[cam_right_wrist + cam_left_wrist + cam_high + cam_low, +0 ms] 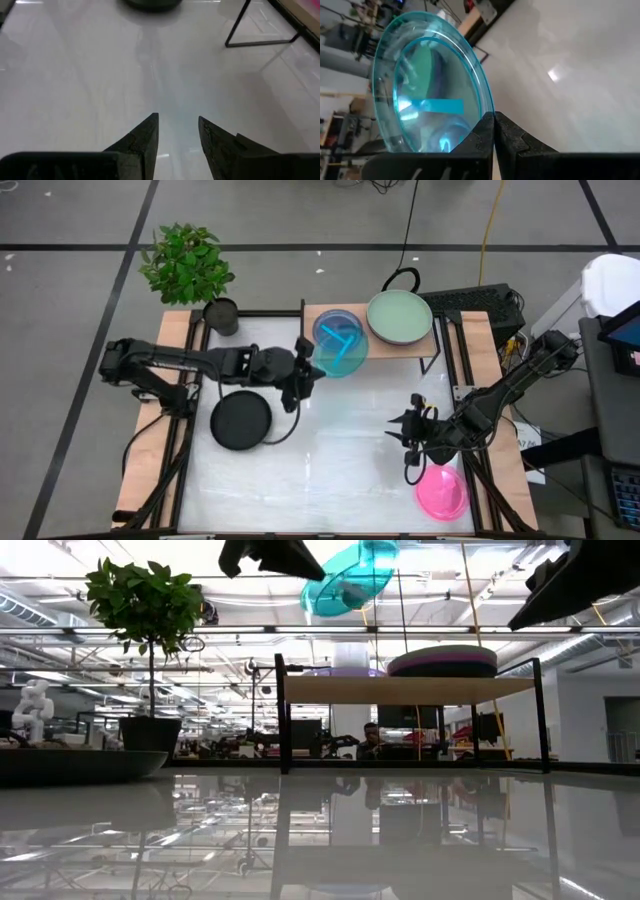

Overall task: Place and stack plates onto a shelf
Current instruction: Stack the blue plate on top of the blue plate on the shelf

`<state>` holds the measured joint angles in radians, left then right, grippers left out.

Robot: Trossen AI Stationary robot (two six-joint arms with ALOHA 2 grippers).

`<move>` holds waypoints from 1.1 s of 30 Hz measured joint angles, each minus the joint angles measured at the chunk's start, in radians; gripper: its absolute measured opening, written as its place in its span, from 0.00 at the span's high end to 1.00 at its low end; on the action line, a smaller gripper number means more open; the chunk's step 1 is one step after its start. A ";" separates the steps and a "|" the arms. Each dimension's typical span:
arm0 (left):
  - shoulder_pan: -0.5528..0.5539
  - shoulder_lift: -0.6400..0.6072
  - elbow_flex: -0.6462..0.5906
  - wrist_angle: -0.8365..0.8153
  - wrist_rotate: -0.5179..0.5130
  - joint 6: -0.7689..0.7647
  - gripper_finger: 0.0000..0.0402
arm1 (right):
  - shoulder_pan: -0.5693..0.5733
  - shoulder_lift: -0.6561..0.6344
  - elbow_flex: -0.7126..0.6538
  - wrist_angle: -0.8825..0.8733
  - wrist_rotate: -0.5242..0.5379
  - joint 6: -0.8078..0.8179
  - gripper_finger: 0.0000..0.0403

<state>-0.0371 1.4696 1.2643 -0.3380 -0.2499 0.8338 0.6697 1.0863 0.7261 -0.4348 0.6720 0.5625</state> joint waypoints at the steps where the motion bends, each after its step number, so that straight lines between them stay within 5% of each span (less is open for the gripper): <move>1: 0.014 0.001 0.003 -0.012 0.014 0.001 0.99 | 0.000 0.000 0.000 0.009 -0.013 -0.001 0.70; 16: 0.164 0.002 0.018 0.017 0.127 0.206 0.99 | 0.000 0.000 0.000 0.121 -0.023 -0.055 0.70; 33: 0.255 0.117 0.020 0.046 0.122 0.175 0.99 | 0.000 -0.005 0.000 0.114 -0.025 -0.106 0.70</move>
<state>0.2184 1.5869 1.2840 -0.2918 -0.1275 1.0087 0.6697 1.0810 0.7265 -0.3205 0.6469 0.4561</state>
